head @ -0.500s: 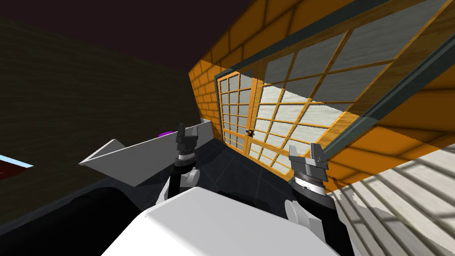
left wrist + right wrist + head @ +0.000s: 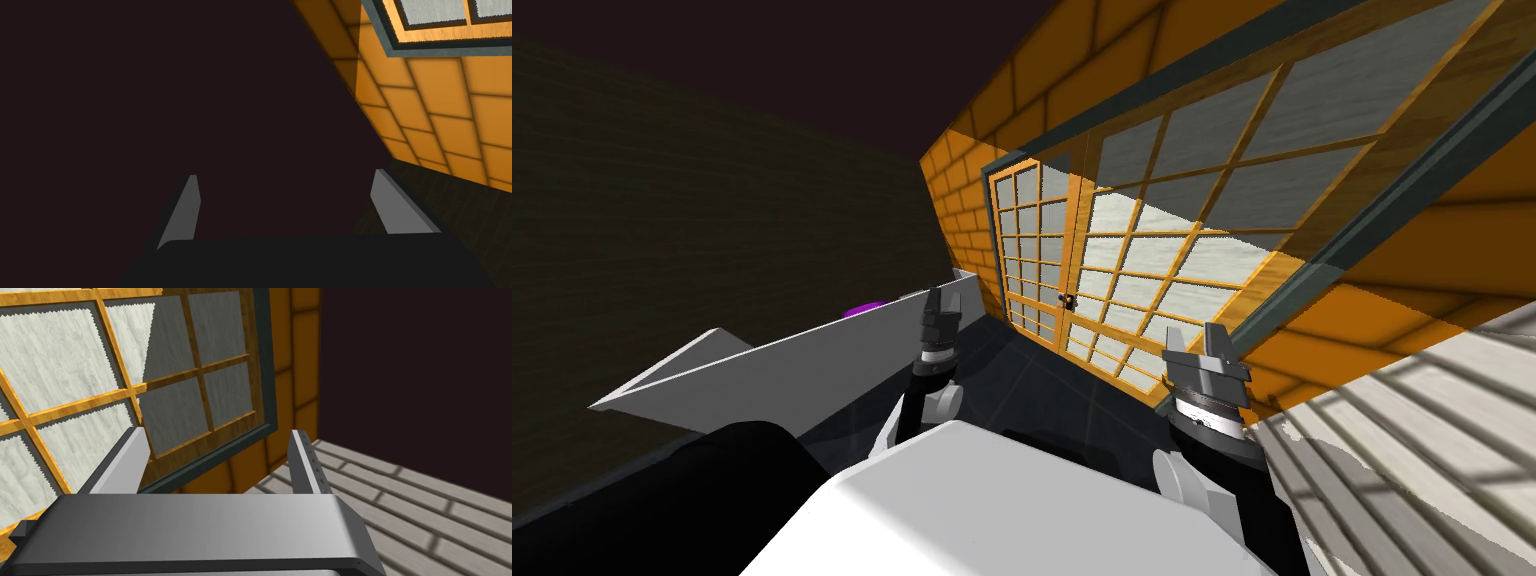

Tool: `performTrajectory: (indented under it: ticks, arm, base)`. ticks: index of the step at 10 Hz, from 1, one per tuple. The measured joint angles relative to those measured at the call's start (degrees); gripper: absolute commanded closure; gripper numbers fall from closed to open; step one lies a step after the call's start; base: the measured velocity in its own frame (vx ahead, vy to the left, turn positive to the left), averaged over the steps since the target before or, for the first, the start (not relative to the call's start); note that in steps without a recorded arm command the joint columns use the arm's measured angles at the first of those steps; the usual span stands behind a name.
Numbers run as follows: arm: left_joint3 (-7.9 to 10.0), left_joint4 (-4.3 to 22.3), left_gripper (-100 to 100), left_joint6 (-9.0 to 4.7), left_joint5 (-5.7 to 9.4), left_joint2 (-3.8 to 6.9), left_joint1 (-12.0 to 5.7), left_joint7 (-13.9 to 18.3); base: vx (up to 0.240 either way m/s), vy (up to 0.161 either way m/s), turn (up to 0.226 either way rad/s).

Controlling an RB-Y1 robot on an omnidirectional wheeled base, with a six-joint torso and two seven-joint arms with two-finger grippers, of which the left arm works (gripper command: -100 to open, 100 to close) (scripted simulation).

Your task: Pull the door open

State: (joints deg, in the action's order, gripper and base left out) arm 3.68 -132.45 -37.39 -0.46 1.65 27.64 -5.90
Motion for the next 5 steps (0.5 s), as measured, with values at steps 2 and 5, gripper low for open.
performTrajectory:
  ticks: [2,5]
  arm:
    - [0.40,1.84,-100,-0.24,0.30,0.57,0.12,-2.24]
    - [0.46,5.24,-100,-0.99,0.38,1.00,0.07,-5.85]
  base:
    - [0.096,-0.023,-0.080]
    - [0.104,-0.015,-0.108]
